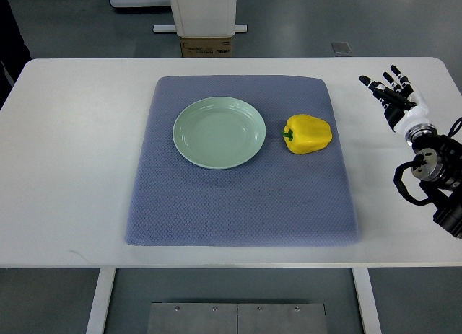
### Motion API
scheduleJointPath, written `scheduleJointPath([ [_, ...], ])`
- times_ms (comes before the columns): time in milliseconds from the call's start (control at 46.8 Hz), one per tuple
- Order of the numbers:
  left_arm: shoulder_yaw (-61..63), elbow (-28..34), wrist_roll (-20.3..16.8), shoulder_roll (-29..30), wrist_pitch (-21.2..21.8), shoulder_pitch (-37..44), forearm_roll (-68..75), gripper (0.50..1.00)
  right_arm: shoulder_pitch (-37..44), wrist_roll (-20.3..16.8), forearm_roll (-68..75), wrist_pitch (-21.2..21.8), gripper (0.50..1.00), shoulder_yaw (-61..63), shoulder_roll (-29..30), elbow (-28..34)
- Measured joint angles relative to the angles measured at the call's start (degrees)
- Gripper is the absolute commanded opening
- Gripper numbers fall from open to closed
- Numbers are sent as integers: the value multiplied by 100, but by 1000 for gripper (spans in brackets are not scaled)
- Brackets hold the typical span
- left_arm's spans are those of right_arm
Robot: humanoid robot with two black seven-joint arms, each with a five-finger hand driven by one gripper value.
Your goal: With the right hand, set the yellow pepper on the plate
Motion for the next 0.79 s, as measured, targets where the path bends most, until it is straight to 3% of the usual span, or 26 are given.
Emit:
scheduleJointPath([
  [406,0,0,3,0,-3,0,-2,1000,-66,74,0,286,1000,-8,18,22],
  [791,-1,-1,2,0,-3,-3,0,1000,333,52,-305,218,998,-745,-210,111],
])
